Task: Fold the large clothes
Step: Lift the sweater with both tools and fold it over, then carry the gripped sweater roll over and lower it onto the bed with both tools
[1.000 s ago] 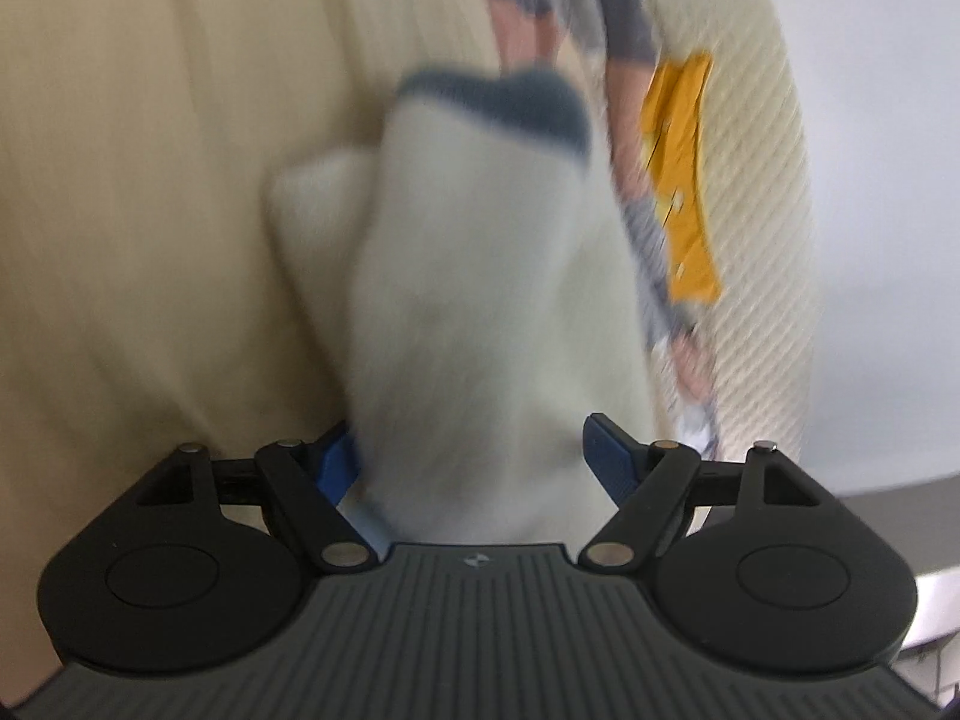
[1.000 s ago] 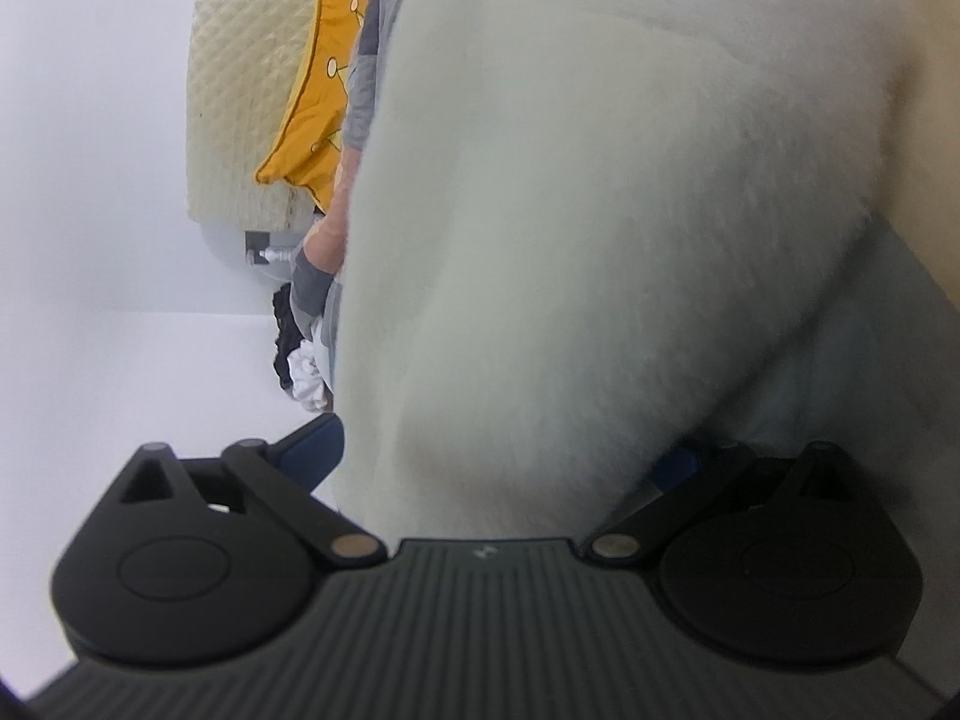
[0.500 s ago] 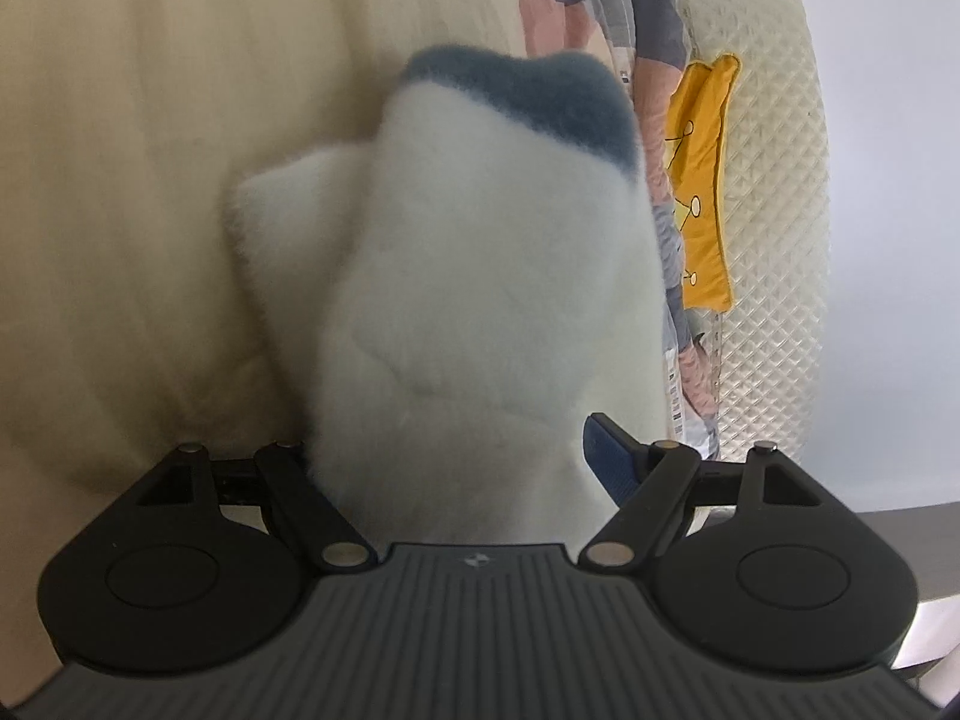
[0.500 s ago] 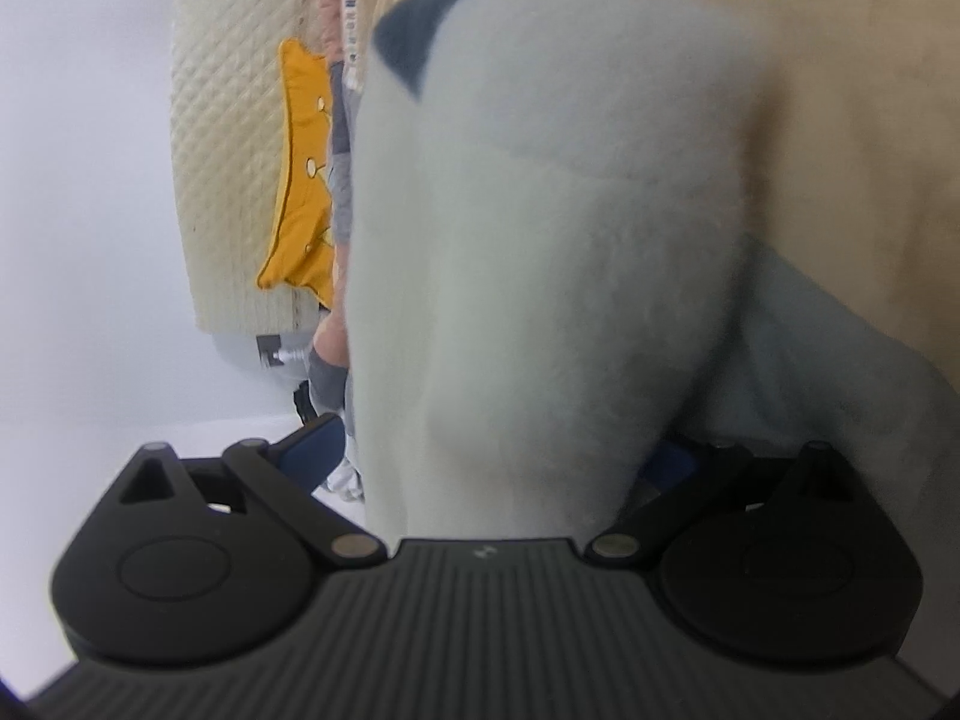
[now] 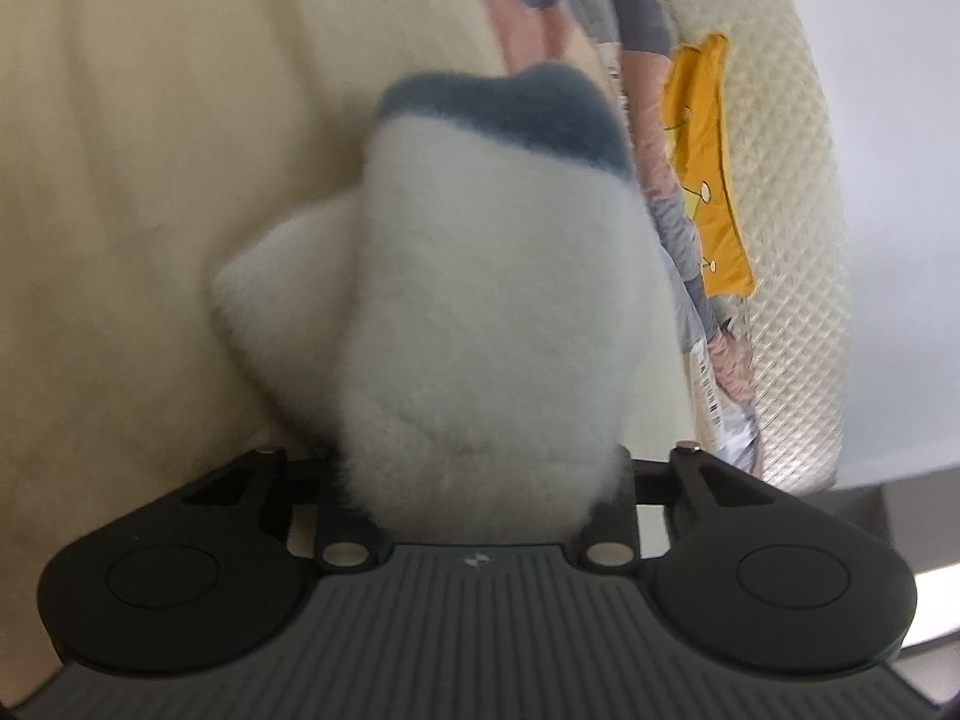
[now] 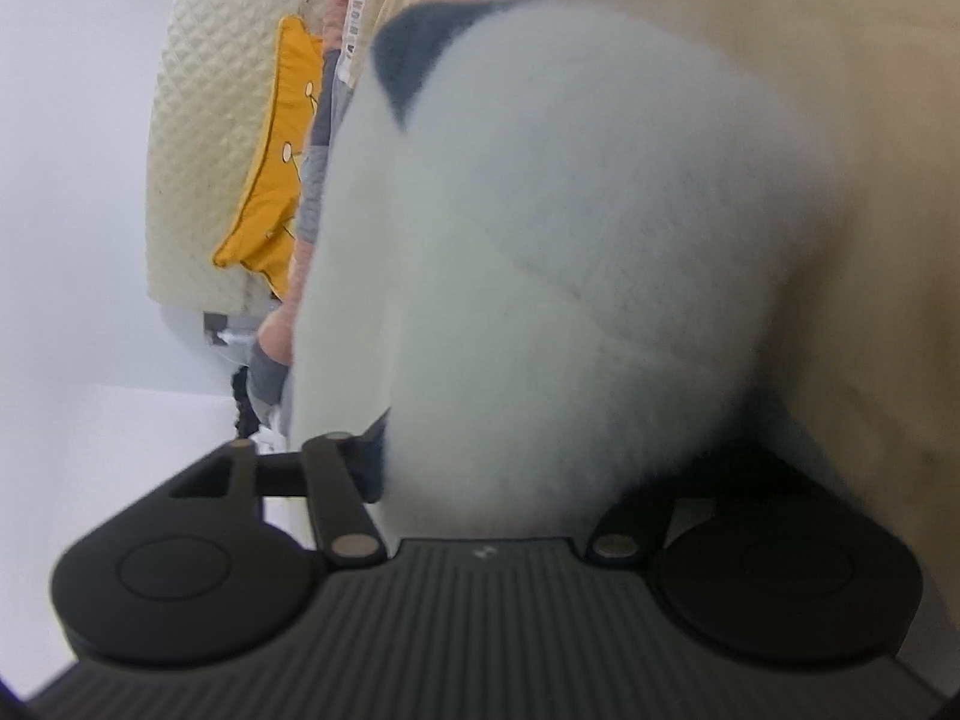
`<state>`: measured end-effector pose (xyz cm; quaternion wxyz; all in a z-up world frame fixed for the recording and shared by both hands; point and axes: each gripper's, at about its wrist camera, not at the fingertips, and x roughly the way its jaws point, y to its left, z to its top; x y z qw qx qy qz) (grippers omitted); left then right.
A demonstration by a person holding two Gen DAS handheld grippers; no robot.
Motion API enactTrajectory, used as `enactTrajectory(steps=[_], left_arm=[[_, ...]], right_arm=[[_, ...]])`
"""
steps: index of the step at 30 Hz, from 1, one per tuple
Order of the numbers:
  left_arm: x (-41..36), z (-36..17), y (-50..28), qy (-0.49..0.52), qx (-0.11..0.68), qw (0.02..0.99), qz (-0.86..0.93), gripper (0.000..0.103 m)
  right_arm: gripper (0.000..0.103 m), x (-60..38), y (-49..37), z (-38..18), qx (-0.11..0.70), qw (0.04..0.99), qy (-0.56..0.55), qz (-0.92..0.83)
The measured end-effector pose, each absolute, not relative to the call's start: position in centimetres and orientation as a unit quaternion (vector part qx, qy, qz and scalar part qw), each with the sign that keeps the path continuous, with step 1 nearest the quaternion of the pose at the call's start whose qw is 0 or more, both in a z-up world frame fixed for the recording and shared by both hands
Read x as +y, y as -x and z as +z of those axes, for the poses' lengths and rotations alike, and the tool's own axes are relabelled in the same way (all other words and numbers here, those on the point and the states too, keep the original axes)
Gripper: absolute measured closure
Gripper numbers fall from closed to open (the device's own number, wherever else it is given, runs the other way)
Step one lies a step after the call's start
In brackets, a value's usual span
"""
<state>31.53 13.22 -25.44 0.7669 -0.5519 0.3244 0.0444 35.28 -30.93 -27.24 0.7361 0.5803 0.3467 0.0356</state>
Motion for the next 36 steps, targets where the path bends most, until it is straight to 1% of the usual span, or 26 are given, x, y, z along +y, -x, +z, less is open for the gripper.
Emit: enactTrajectory(steps=[1,3,5,6,10,24,30,36], left_arm=[[13.1,-25.2,-31.5,0.542,0.322,0.775,0.044,0.067],[12.9,-24.7,-31.2,0.533,0.316,0.784,0.042,0.07],[12.9,-24.4,-30.6,0.536,0.308,0.785,0.04,0.072],[12.9,-24.1,-30.2,0.536,0.303,0.787,0.038,0.073],[12.9,-22.2,-29.0,0.512,0.283,0.811,0.023,0.077],[11.9,-16.2,-28.4,0.495,0.277,0.823,-0.03,0.079],[10.5,-12.1,-30.7,0.473,0.273,0.835,-0.062,0.079],[7.1,-7.6,-35.5,0.428,0.273,0.855,-0.106,0.078]], right_arm=[[0.046,-30.9,-35.0,-27.2,0.347,0.74,-0.575,0.037],[0.058,-30.8,-35.0,-26.8,0.343,0.753,-0.56,0.042],[0.065,-30.6,-34.9,-26.0,0.326,0.776,-0.537,0.061],[0.067,-30.6,-34.8,-25.4,0.317,0.788,-0.522,0.07],[0.069,-30.7,-34.3,-23.4,0.277,0.802,-0.519,0.105],[0.069,-31.9,-32.4,-17.8,0.204,0.838,-0.479,0.163],[0.069,-33.0,-33.7,-14.5,0.164,0.849,-0.467,0.185],[0.069,-36.1,-36.0,-12.1,0.132,0.848,-0.476,0.189]])
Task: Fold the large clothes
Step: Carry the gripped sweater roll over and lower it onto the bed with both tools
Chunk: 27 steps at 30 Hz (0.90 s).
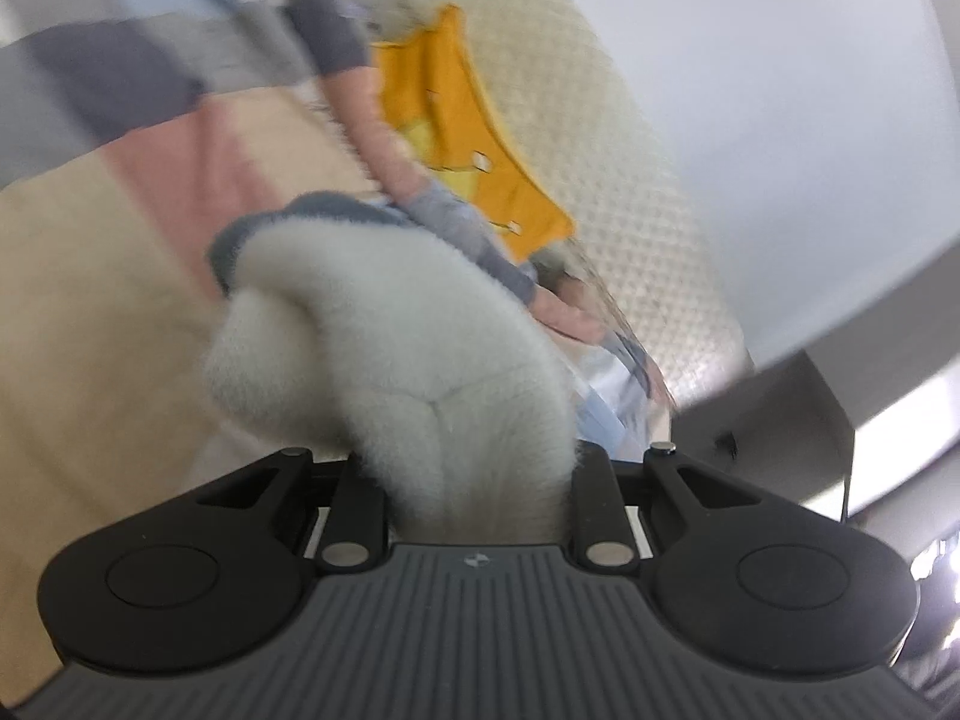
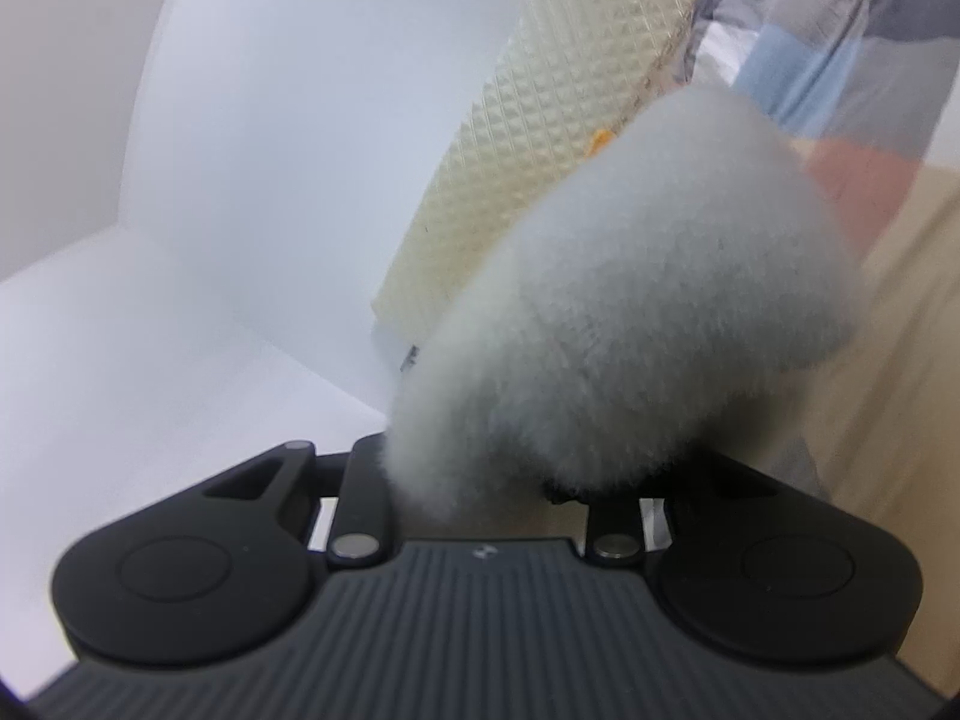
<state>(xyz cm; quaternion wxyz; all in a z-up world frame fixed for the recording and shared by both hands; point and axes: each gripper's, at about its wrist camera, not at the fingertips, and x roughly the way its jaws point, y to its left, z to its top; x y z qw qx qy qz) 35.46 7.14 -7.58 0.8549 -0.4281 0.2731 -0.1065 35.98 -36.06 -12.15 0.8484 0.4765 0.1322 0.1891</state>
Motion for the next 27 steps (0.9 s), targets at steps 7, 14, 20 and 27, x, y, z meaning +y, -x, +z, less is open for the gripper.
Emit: enactTrajectory(steps=[7,14,20,27], left_arm=[[2.4,-4.6,-43.6,0.407,0.276,0.859,-0.143,0.078],[-3.9,-5.9,-54.3,0.414,0.261,0.859,-0.15,0.078],[-9.0,-12.1,-60.5,0.375,0.277,0.876,-0.124,0.078],[-9.2,-19.1,-60.7,0.324,0.321,0.881,-0.122,0.077]], right_arm=[[0.069,-40.5,-40.6,-8.8,0.083,0.868,-0.452,0.187],[0.069,-44.8,-46.2,-6.8,0.048,0.911,-0.375,0.164],[0.07,-47.8,-49.8,-13.0,0.072,0.921,-0.366,0.111],[0.07,-48.2,-49.4,-23.6,0.14,0.919,-0.363,0.062]])
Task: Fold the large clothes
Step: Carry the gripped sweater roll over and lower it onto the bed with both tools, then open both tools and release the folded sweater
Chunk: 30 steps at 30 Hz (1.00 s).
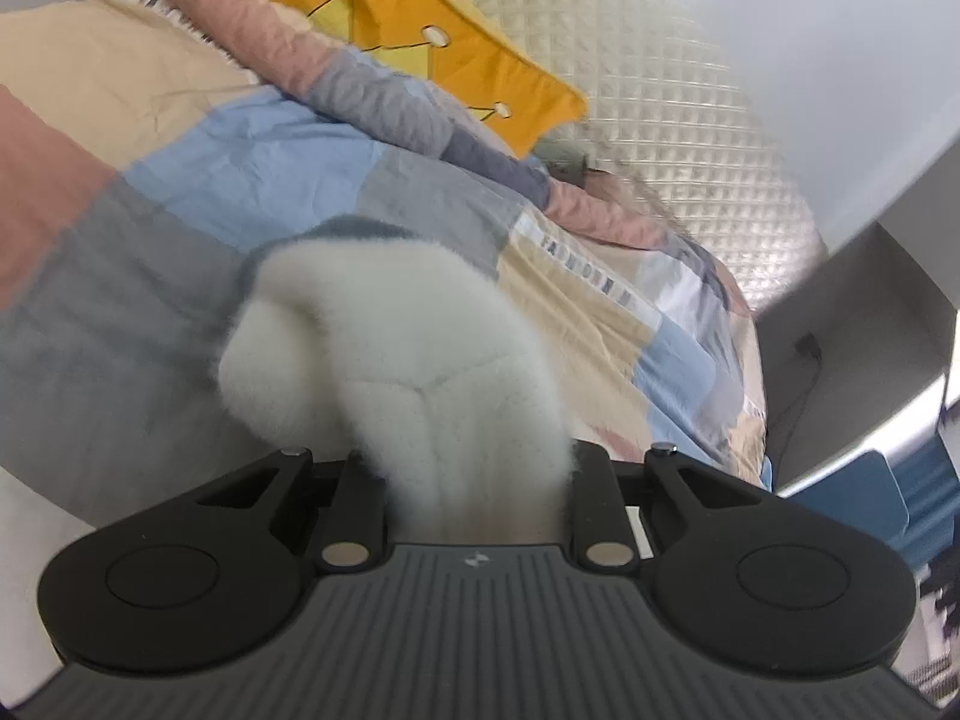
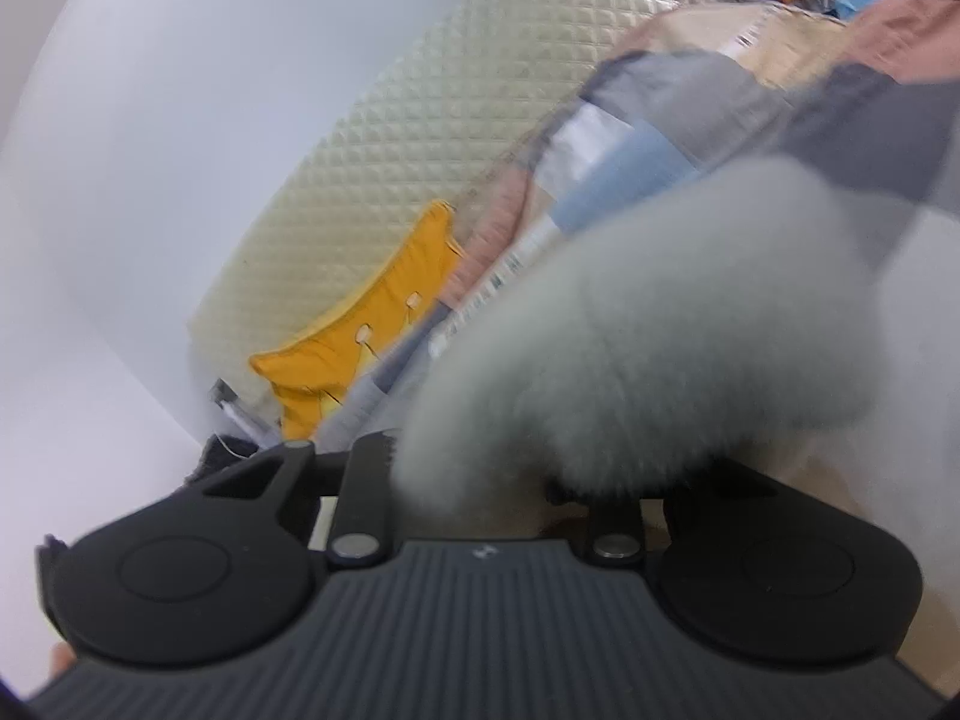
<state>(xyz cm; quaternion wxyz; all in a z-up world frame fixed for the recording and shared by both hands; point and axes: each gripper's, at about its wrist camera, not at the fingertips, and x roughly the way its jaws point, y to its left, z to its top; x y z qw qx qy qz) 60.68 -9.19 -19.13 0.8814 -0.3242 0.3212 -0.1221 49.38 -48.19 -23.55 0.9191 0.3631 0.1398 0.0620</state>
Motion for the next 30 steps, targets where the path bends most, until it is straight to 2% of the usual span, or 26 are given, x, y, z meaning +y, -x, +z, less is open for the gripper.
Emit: enactTrajectory(steps=[8,12,20,23,24,25,30], left_arm=[[-8.1,-21.7,-57.9,0.34,0.344,0.868,-0.113,0.076],[-8.4,-22.6,-56.6,0.299,0.356,0.88,-0.097,0.067],[-8.2,-22.3,-54.7,0.308,0.375,0.871,-0.078,0.063],[-7.3,-21.5,-53.4,0.323,0.39,0.86,-0.068,0.063],[-7.3,-20.9,-52.9,0.315,0.391,0.862,-0.063,0.06],[-7.2,-20.2,-52.1,0.305,0.39,0.867,-0.054,0.057],[-6.2,-15.6,-47.6,0.256,0.375,0.889,-0.059,0.056]], right_arm=[[0.069,-49.0,-48.1,-27.1,0.141,0.886,-0.439,0.054],[0.064,-47.0,-46.0,-27.2,0.173,0.904,-0.389,0.014],[0.059,-47.0,-44.1,-28.0,0.181,0.882,-0.435,-0.007],[0.057,-46.9,-42.0,-27.8,0.164,0.867,-0.469,-0.035],[0.057,-46.6,-41.0,-27.5,0.156,0.862,-0.479,-0.051],[0.057,-46.6,-40.8,-27.1,0.158,0.862,-0.478,-0.062],[0.057,-44.6,-36.9,-24.3,0.148,0.874,-0.455,-0.087]])
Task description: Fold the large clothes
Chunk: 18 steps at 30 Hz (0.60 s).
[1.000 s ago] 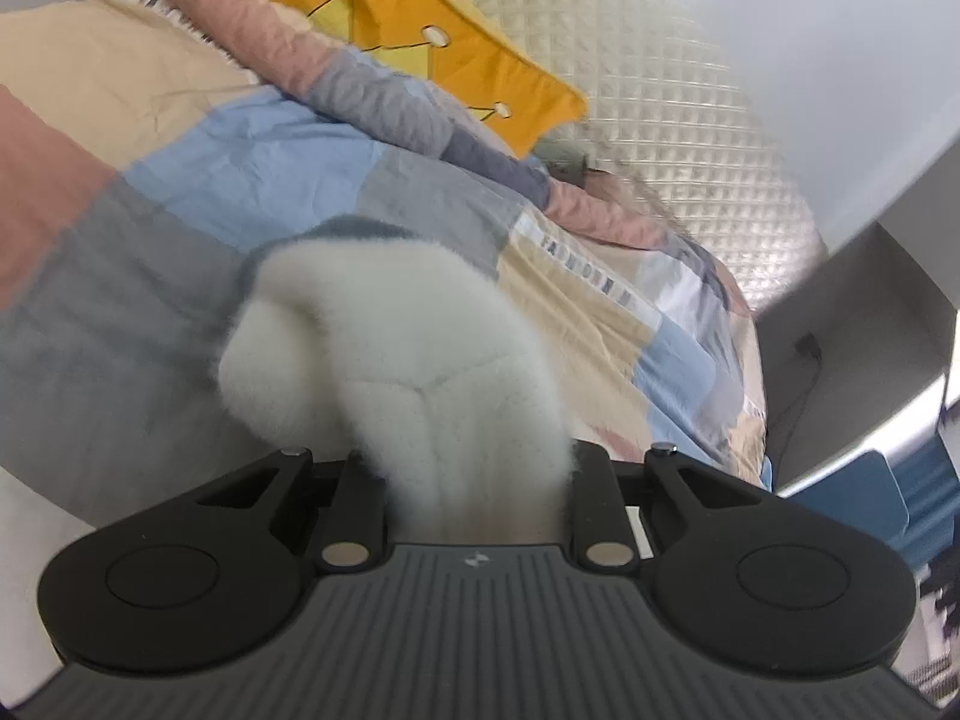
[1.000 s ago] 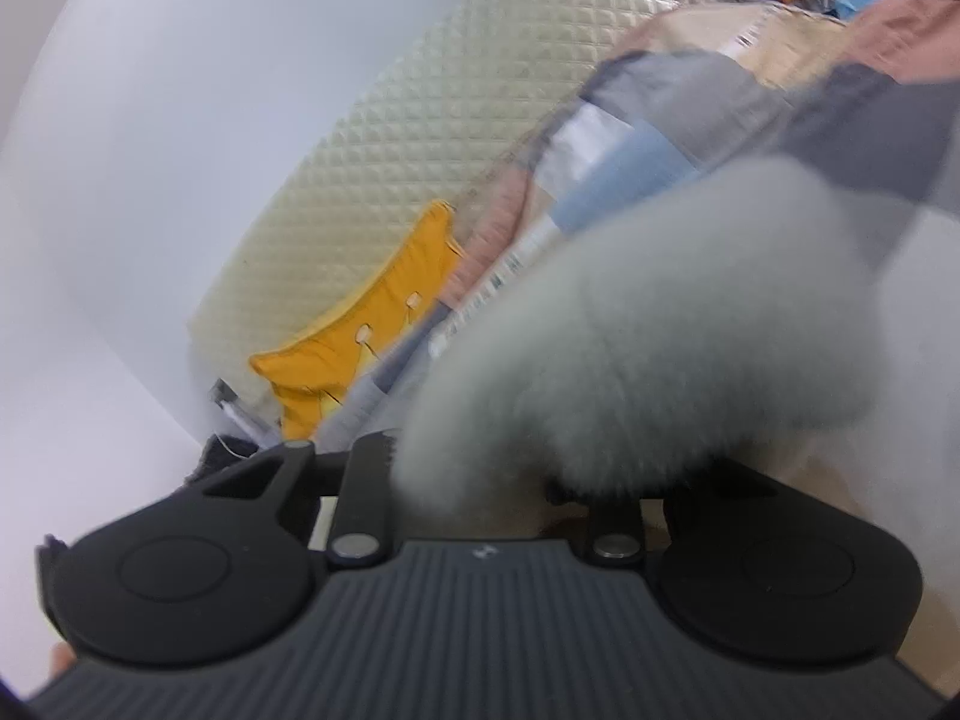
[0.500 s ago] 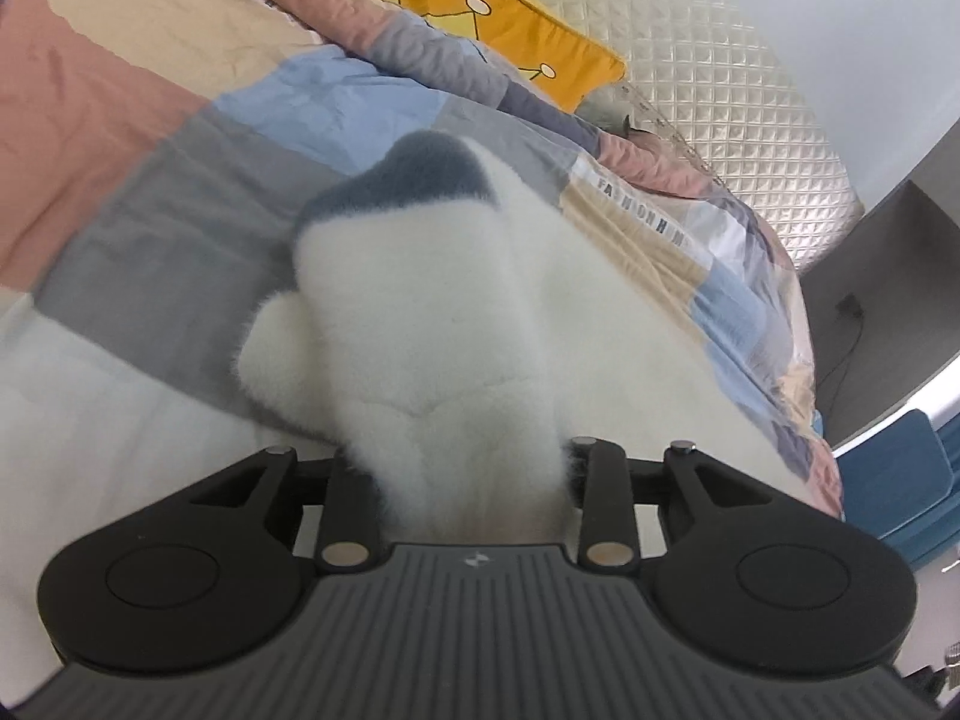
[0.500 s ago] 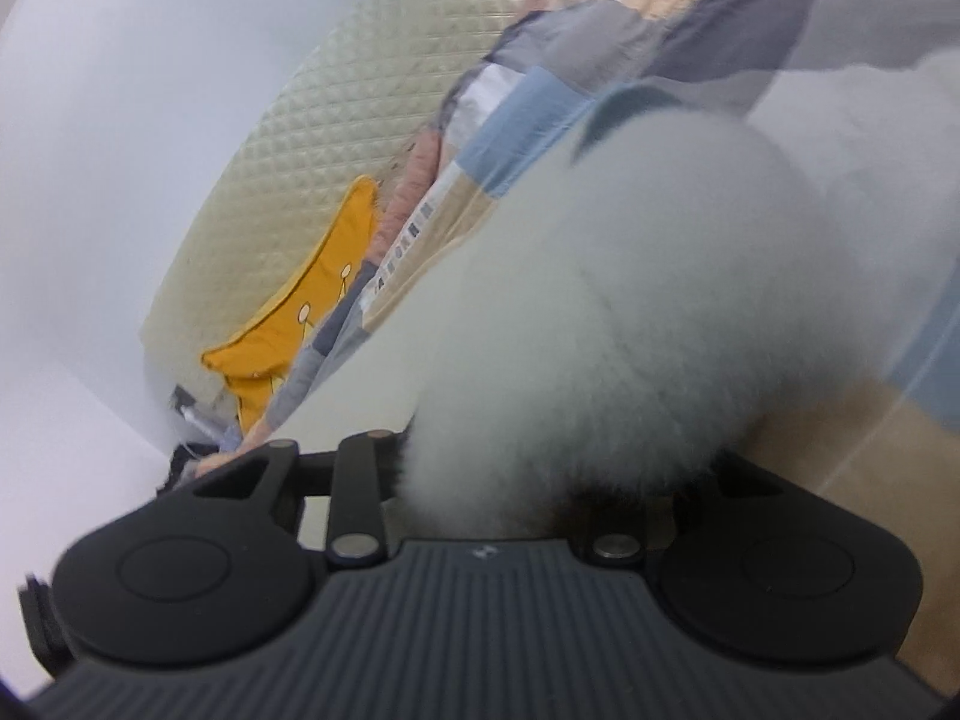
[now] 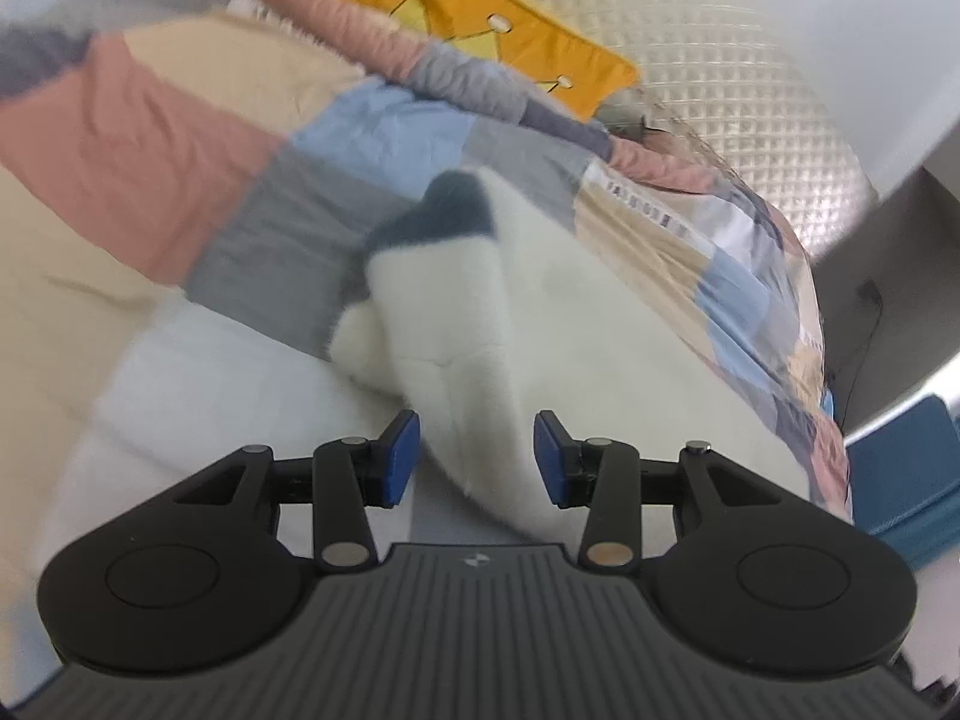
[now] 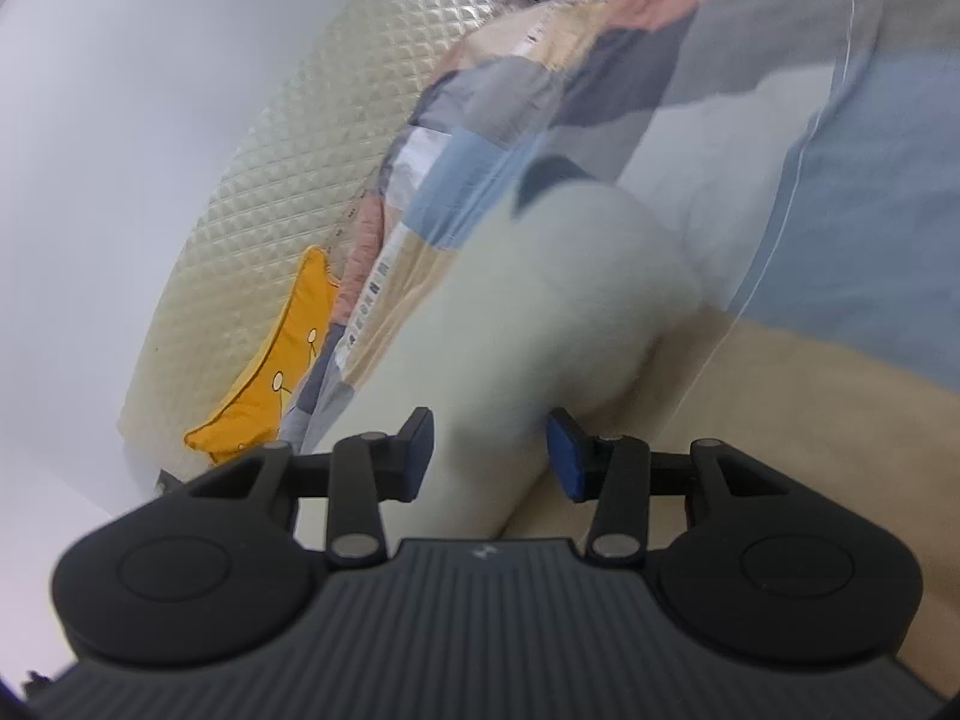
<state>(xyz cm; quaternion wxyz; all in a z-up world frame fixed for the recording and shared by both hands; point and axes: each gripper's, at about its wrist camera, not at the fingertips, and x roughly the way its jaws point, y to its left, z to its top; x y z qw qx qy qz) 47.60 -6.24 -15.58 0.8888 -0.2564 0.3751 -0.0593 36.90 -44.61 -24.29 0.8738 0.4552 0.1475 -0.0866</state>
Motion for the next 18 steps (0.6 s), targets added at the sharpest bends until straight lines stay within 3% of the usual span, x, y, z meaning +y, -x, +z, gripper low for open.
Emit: enactTrajectory(steps=[8,18], left_arm=[[-4.6,-5.5,-39.1,0.231,0.333,0.908,-0.102,0.056],[-5.7,6.8,-25.8,0.109,0.228,0.953,-0.166,0.056]], right_arm=[[0.057,-39.8,-29.6,-14.2,0.066,0.932,-0.342,-0.095],[0.057,-33.6,-18.9,-1.7,-0.018,0.978,-0.193,-0.079]])
